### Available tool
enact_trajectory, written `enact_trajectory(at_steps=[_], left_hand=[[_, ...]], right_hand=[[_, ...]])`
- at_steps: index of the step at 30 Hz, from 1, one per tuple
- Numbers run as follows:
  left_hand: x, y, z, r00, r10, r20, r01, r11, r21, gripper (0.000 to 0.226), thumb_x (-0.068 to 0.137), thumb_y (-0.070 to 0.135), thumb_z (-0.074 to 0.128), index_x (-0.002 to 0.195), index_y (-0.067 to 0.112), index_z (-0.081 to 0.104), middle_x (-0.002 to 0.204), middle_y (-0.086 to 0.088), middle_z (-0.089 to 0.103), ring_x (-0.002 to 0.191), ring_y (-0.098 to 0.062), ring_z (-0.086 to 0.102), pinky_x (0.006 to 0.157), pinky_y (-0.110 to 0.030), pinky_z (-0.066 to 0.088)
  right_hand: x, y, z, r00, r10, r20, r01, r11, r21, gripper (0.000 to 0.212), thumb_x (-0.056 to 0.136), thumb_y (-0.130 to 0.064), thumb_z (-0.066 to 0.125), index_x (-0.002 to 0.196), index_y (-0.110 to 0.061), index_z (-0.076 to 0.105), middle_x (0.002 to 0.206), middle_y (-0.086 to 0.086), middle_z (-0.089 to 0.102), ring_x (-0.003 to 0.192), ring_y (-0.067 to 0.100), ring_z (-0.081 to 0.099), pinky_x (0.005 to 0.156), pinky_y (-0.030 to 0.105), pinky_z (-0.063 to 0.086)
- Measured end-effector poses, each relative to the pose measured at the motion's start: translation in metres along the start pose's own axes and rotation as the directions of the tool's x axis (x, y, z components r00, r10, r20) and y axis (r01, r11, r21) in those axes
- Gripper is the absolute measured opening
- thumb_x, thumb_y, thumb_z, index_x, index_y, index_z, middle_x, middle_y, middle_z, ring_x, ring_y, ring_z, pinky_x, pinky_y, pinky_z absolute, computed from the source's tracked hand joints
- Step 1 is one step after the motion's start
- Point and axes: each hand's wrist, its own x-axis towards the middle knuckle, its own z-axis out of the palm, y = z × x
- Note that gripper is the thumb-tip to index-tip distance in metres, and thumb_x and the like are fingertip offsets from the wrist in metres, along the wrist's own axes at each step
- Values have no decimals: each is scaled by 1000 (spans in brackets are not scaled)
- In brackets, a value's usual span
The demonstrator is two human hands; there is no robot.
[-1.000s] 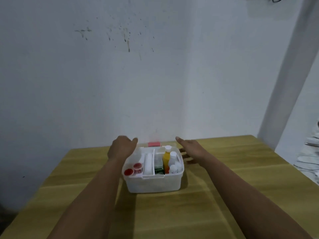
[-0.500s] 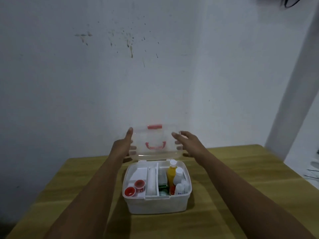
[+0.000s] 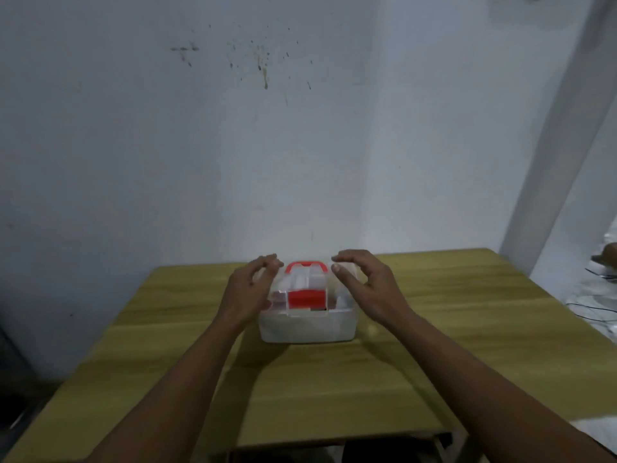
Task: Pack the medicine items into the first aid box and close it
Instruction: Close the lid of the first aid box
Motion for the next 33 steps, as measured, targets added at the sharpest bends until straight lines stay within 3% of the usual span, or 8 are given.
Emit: enact_trajectory(at_steps=[2, 5, 9, 16, 19, 21, 26, 33], left_hand=[[-13, -11, 8, 995, 94, 43, -99, 983, 155, 30, 96, 47, 62, 120, 33, 72, 151, 13, 51, 148, -9, 32, 109, -36, 39], [-23, -14, 11, 986, 162, 45, -168, 962, 216, 44, 88, 52, 70, 129, 34, 67, 157, 19, 39, 152, -4, 19, 99, -20, 38], [-27, -25, 3, 965, 210, 158, -249, 925, 288, 89, 69, 75, 75, 146, 39, 50, 164, 23, 21, 154, -4, 10, 101, -31, 50], [-8, -35, 8, 956, 212, 204, -275, 891, 361, 109, 61, 62, 88, 154, 37, 36, 168, 21, 5, 154, -14, 21, 106, -41, 50], [14, -33, 22, 975, 129, 183, -196, 886, 419, 115, 63, 44, 94, 158, 31, 30, 170, 13, -7, 135, -18, 51, 97, -35, 56], [31, -33, 33, 984, 107, 143, -158, 895, 416, 116, 64, 41, 94, 158, 29, 28, 170, 11, -2, 127, -18, 58, 94, -37, 57], [74, -45, 54, 992, 116, 59, -129, 923, 362, 112, 67, 40, 93, 158, 29, 28, 170, 7, 10, 141, -19, 44, 100, -32, 48], [112, -66, 61, 986, 141, 90, -165, 909, 383, 113, 64, 47, 92, 157, 32, 29, 170, 8, 12, 132, -7, 43, 100, -34, 49]], right_hand=[[-15, 1, 9, 1000, -12, 1, 12, 996, -92, 23, 92, -39, 72, 105, -20, 76, 120, -3, 67, 118, 10, 61, 100, 42, 52], [-28, 4, 24, 1000, -28, 6, 28, 973, -230, 41, 84, -56, 72, 112, -25, 70, 134, -3, 60, 131, 12, 52, 104, 42, 51], [-38, 11, 24, 994, -74, 79, 96, 943, -320, 68, 74, -70, 74, 127, -31, 60, 150, -6, 48, 145, 14, 38, 107, 41, 50], [-24, 26, 19, 985, -82, 153, 144, 878, -456, 75, 75, -57, 80, 139, -36, 49, 162, -6, 33, 154, 16, 23, 106, 45, 52], [-14, 40, 27, 996, 26, 88, 18, 885, -465, 82, 79, -46, 82, 145, -49, 34, 168, -9, 9, 146, 21, 36, 100, 39, 55], [-1, 53, 32, 997, 41, 62, -10, 896, -444, 86, 81, -48, 82, 148, -51, 29, 168, -13, 3, 143, 20, 41, 100, 35, 54], [43, 85, 36, 998, 52, 47, -30, 923, -383, 86, 82, -39, 84, 147, -51, 29, 167, -17, 0, 140, 19, 45, 99, 34, 56], [70, 110, 40, 998, 32, 45, -12, 917, -400, 82, 84, -34, 81, 147, -50, 31, 167, -17, -4, 138, 19, 46, 95, 35, 59]])
